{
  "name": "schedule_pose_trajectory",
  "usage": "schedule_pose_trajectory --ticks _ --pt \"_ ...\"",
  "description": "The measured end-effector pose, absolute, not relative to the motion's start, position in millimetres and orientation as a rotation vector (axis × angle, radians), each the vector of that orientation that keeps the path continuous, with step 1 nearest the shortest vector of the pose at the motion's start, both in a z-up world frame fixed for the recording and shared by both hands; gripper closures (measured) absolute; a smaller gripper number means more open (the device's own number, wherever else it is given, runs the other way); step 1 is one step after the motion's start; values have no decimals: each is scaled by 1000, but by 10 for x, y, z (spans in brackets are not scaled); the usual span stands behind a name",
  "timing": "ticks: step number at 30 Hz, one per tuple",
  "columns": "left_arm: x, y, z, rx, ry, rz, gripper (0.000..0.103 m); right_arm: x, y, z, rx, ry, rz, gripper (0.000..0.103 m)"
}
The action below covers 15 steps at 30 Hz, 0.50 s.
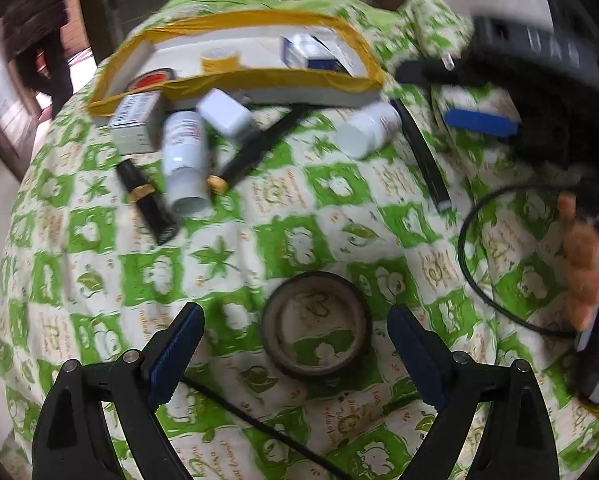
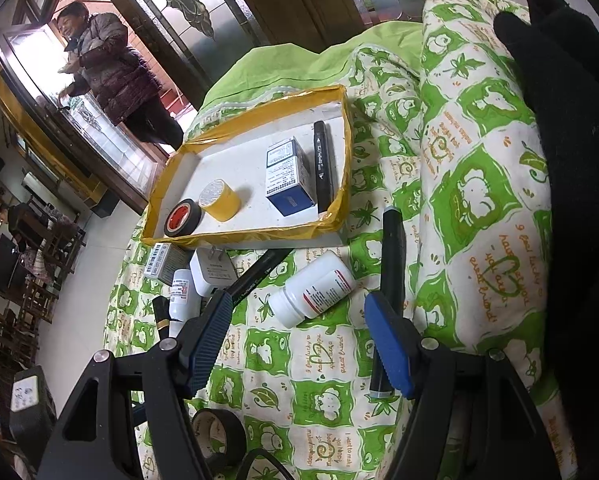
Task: Organize rigid objects
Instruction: 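Lower the left gripper onto the black tape roll and grasp it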
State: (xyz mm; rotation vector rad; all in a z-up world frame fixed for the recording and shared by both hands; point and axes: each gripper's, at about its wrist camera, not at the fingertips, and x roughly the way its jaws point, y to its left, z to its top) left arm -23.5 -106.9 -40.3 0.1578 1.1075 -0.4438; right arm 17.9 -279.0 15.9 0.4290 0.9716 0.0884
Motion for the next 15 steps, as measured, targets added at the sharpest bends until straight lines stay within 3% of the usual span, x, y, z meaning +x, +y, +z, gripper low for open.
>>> schedule_pose_trajectory --ticks 3,4,5,8,15 --pt "-234 -1250 -523 252 1139 -454 12 219 -2852 209 448 959 89 34" --pt "-235 -1287 -556 272 1148 -455 18 241 -2894 236 456 951 87 34" --pt "-231 -1316 -589 279 1160 -466 32 261 -2925 259 455 944 84 34" --pt "-215 -1275 -575 241 1152 -479 39 330 -2910 278 404 955 96 34" --pt "-150 -1043 -532 109 1146 -481 40 476 -2576 156 273 1026 153 34"
